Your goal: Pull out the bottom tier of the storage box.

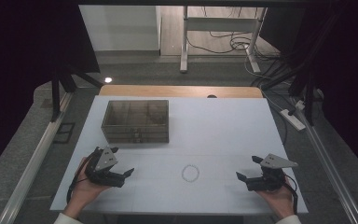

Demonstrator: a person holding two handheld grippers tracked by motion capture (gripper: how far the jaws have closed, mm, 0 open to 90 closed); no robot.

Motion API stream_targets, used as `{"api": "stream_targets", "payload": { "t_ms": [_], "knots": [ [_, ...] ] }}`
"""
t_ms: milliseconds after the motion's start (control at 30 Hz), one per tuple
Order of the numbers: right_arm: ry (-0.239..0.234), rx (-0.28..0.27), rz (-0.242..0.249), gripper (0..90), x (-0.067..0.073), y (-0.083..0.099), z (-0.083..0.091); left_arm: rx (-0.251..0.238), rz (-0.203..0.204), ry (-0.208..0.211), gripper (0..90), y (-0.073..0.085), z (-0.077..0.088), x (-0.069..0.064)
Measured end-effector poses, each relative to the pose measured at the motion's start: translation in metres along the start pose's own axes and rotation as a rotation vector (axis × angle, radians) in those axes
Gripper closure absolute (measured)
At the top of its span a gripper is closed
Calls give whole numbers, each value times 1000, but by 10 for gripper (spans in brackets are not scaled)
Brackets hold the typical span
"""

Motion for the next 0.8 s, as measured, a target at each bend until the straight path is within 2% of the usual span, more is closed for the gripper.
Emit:
{"api": "stream_targets", "payload": {
  "t_ms": [100, 200, 433, 600, 800],
  "knots": [
    [0, 3, 2, 80, 0, 0, 0, 3, -19, -6, 88, -1, -1, -1],
    [2, 8, 4, 80, 0, 1, -1, 13, -63, -16, 90, -2, -2, -2],
    [0, 14, 4, 80, 1, 2, -2, 27, -85, -29, 90, -3, -5, -2],
    [-1, 15, 4, 80, 0, 2, -3, 43, -124, -61, 98, -4, -8, -2],
    [-1, 16, 3, 80, 0, 3, -2, 45, -142, -70, 102, -6, -11, -3]
  ]
}}
Point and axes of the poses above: each handheld gripper's, and its own axes: z roughly backward along the jaws, y roughly out of its underside, x roughly to its left, the point moved 5 cm from there along -z, roughly forward along the jaws, and after that the axes turned 9 degrees about -y, right-handed, at the moved point
